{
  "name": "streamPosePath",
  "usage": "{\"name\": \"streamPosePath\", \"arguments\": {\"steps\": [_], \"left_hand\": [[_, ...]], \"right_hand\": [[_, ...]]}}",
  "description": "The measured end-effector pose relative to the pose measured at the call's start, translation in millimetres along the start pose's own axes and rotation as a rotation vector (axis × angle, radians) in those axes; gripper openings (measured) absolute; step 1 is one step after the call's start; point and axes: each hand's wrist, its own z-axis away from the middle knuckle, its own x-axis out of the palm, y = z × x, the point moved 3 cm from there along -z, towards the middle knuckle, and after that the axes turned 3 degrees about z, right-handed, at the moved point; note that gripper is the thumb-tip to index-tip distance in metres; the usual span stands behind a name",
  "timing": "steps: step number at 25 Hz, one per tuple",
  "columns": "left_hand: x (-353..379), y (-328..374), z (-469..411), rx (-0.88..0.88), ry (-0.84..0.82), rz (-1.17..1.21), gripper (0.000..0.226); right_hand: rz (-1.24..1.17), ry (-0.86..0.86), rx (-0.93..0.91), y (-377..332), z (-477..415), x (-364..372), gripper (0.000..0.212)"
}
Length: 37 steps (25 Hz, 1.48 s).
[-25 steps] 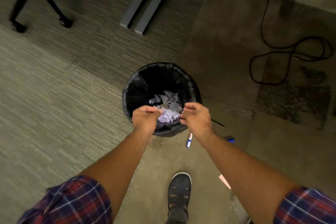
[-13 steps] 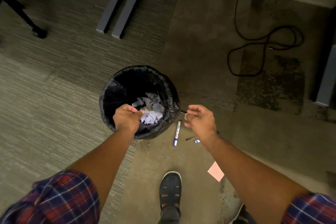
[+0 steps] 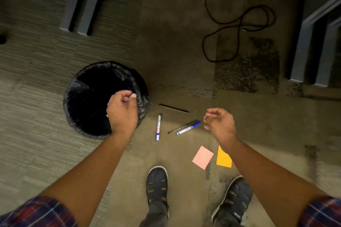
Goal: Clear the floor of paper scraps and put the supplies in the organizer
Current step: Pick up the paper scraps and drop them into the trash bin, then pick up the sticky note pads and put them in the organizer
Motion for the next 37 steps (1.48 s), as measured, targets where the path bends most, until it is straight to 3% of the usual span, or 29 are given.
{"name": "streamPosePath", "arguments": {"steps": [3,6,14,18,21,25,29,32,37], "left_hand": [[42,9,36,0.163,-0.079,0.035,0.011],[94,-15,74,0.195,-0.261,-0.02,0.011],[202,-146,149,0.087,-0.61,-0.394,0.019],[257,-182,209,-0.008,-0.839,-0.583,0.048],[275,-202,255,-0.107,-0.748,-0.717,0.075],[285,-212,299,-0.182,-0.58,-0.732,0.086],[288,-218,294,-0.176,-0.546,-0.755,0.073],[291,-218,282,-0.141,-0.674,-0.75,0.048],[269,-203,276,-0.392,-0.719,-0.334,0.02]], "right_hand": [[0.107,0.073,0.004,31,-16,-43,0.02],[0.355,0.136,-0.041,72,-34,-80,0.02],[0.687,0.072,0.032,235,-77,-120,0.035],[0.992,-0.076,-0.087,276,-93,-112,0.055],[1.157,-0.124,-0.178,290,-102,-104,0.067],[1.309,-0.076,-0.277,295,-109,-92,0.073],[1.324,-0.057,-0.234,296,-114,-89,0.068],[1.266,-0.1,-0.117,293,-114,-88,0.052],[1.047,-0.154,0.047,272,-88,-92,0.027]]}}
